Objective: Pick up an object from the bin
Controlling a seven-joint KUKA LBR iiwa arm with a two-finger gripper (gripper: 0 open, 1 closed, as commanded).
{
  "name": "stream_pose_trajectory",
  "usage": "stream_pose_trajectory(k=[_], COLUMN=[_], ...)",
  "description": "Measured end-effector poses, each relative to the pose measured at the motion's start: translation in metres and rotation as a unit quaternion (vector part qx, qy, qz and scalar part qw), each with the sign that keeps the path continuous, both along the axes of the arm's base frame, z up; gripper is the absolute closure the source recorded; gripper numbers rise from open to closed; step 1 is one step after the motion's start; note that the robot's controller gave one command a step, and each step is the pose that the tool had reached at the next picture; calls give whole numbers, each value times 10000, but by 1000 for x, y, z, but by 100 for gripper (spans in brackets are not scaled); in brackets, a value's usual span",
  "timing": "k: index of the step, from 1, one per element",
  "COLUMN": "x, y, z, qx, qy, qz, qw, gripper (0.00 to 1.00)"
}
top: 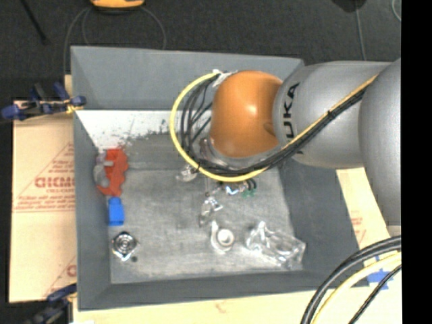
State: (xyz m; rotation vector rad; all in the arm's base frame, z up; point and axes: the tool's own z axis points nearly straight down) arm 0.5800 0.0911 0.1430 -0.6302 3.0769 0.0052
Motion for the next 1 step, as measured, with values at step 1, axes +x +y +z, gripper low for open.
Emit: stream_pose_trajectory(k=[1], x=[-79], y=[-57], z=[-25], qx=[-22], qy=[37], qz=[-403], qw=[9992], gripper=[0])
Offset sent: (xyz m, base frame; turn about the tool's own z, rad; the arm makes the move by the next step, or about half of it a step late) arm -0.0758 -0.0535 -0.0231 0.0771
